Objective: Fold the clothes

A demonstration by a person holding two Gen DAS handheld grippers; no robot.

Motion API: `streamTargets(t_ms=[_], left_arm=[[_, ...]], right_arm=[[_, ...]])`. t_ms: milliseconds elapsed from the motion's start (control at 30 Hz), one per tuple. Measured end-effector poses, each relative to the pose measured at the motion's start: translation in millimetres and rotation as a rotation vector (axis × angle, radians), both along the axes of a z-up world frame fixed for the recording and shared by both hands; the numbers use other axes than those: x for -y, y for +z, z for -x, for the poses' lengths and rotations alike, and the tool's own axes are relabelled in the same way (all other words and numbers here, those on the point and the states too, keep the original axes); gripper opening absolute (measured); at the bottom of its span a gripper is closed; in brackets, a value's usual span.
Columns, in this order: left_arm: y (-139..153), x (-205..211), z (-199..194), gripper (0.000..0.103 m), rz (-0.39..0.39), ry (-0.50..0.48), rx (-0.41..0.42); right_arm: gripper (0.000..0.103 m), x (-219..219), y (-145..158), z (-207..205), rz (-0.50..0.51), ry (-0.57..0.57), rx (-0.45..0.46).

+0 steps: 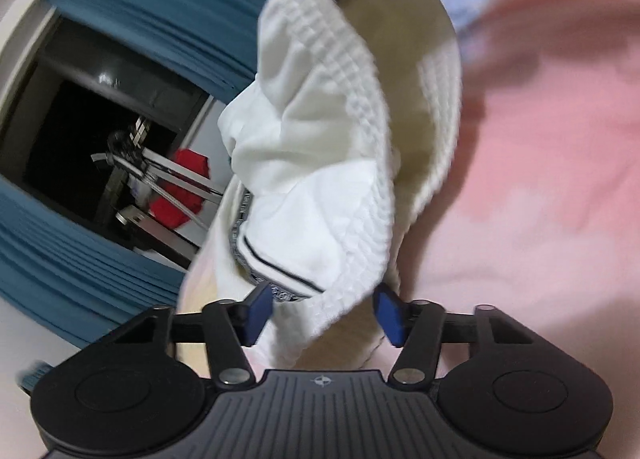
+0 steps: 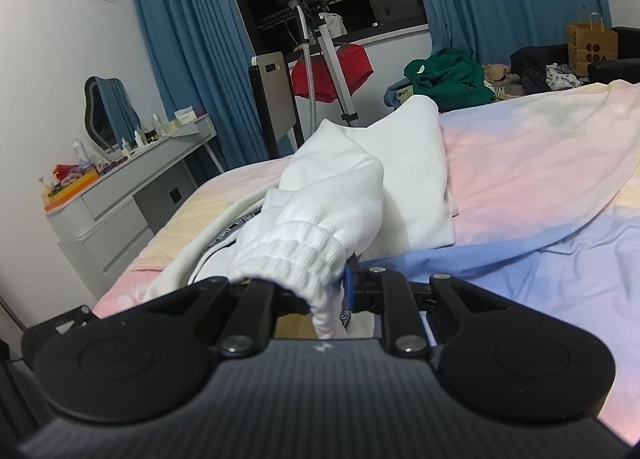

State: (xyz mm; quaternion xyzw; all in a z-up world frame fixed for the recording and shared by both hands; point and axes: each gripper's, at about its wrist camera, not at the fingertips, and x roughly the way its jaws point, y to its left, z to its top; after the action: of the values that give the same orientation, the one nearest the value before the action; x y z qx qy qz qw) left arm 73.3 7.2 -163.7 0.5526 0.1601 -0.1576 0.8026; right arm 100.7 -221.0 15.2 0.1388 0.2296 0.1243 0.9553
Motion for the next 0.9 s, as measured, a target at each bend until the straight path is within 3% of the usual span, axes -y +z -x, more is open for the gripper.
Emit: streamTargets(t_ms=[67,233,467,533,600,700,800,900], left_arm=[[-1,-2,-3,0.057,-0.003,0.009,0.029],[13,-6,-17,0.055,0.093,0.014,0.032],[2,4,-39,0.040,0.040,0.017,0.050],[15,2,-45,0.028,0.121,0.047,0.055],[32,-1,-51,0.027,0.218,0.080,0.059],[66,-17,-60,0.027,0.429,0.151,0.058],[98,-39,-68,0.027,0.643,0.225,0.058],[125,-71,-76,0.024,0.850,0.319,0.063]], right_arm=[[0.019,1,-2,-1,0.002,-0.012,-0.009],[0.019,2,-9,-6,0.000,-0.032,-0.041],[0.019,-7,-18,-9,0.088,-0.062,-0.037],[0.021,-11,-20,-8,0.149,-0.077,-0.028],[0.028,-18,-24,-7,0.238,-0.088,-0.029],[0.038,-21,-34,-11,0.306,-0.102,-0.077],[0.039,-14,-47,-18,0.266,-0.108,-0.174],[0.039,-2,-58,-25,0.156,-0.121,-0.265]])
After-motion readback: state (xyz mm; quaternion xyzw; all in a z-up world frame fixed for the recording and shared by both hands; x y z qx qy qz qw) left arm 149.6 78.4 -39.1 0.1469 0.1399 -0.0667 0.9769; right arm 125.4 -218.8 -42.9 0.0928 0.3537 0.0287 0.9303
